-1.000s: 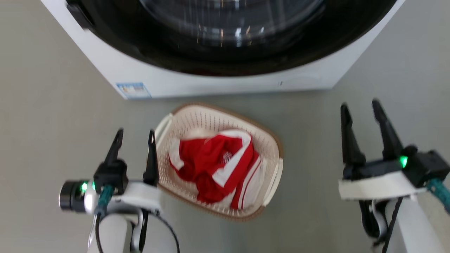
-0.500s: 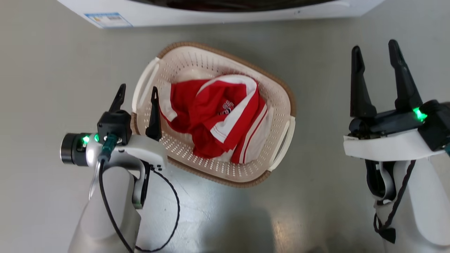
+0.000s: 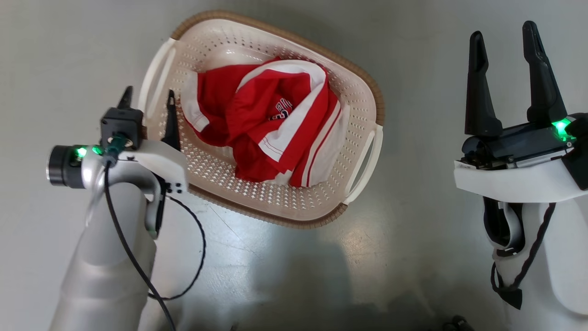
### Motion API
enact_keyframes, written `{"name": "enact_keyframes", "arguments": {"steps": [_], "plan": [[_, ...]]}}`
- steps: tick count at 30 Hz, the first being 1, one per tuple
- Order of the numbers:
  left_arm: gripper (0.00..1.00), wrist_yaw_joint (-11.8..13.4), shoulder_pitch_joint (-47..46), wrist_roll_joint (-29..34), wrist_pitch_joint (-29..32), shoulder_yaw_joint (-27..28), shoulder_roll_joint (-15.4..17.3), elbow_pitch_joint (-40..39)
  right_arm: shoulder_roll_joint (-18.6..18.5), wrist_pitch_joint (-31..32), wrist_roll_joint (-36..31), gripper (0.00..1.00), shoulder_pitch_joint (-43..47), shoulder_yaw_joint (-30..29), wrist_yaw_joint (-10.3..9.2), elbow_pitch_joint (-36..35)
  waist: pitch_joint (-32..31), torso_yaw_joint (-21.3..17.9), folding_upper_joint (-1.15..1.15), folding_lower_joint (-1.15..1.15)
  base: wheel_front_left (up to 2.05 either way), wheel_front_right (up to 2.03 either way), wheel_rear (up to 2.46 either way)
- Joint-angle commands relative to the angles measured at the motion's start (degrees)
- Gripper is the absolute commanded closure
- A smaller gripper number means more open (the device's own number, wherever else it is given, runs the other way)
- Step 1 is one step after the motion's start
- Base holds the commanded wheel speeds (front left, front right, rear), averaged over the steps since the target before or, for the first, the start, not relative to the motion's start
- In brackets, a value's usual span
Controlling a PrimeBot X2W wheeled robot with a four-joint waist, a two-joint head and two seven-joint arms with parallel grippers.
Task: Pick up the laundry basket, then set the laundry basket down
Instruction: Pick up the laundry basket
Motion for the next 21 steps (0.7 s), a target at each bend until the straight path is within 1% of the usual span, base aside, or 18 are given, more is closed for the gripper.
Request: {"name": "enact_keyframes", "arguments": {"steps": [1,10,11,12,13,15,17,21], "plan": [[0.00,0.0,-0.2,0.6,-0.3,1.8,2.1,0.1,0.3,-0.4,0.2,0.00,0.5,1.4,0.40,-1.9,0.8,-0.6,0.00,0.00,0.00,0.00,0.00],[0.00,0.9,-4.9,0.4,-0.3,2.9,4.8,5.4,0.3,-0.4,0.8,0.00,0.5,1.3,0.40,-2.8,3.2,-1.7,0.00,0.00,0.00,0.00,0.00],[0.07,1.0,-5.2,0.4,-0.3,3.0,4.9,5.8,0.3,-0.4,0.9,0.00,0.5,1.3,0.40,-2.9,3.3,-1.8,0.00,0.00,0.00,0.00,0.00],[0.23,1.0,-5.5,0.3,-0.3,3.1,5.0,6.2,0.3,-0.4,0.9,0.00,0.4,1.3,0.40,-2.9,3.4,-1.9,0.00,0.00,0.00,0.00,0.00],[0.36,1.1,-5.8,0.2,-0.3,3.1,5.1,6.6,0.3,-0.4,1.0,0.00,0.4,1.3,0.40,-3.0,3.5,-2.0,0.00,0.00,0.00,0.00,0.00],[0.53,1.1,-6.3,0.2,-0.3,3.1,5.2,7.1,0.3,-0.4,1.1,0.00,0.4,1.3,0.40,-3.1,3.7,-2.1,0.00,0.00,0.00,0.00,0.00],[0.58,1.1,-6.7,0.3,-0.3,2.8,5.3,7.5,0.3,-0.4,1.1,0.00,0.4,1.3,0.40,-3.1,3.8,-2.1,0.00,0.00,0.00,0.00,0.00],[0.61,1.2,-7.3,0.4,-0.3,2.5,5.2,7.7,0.3,-0.4,1.1,0.00,0.3,1.1,0.40,-3.0,3.9,-2.1,0.00,0.00,0.00,0.00,0.00]]}}
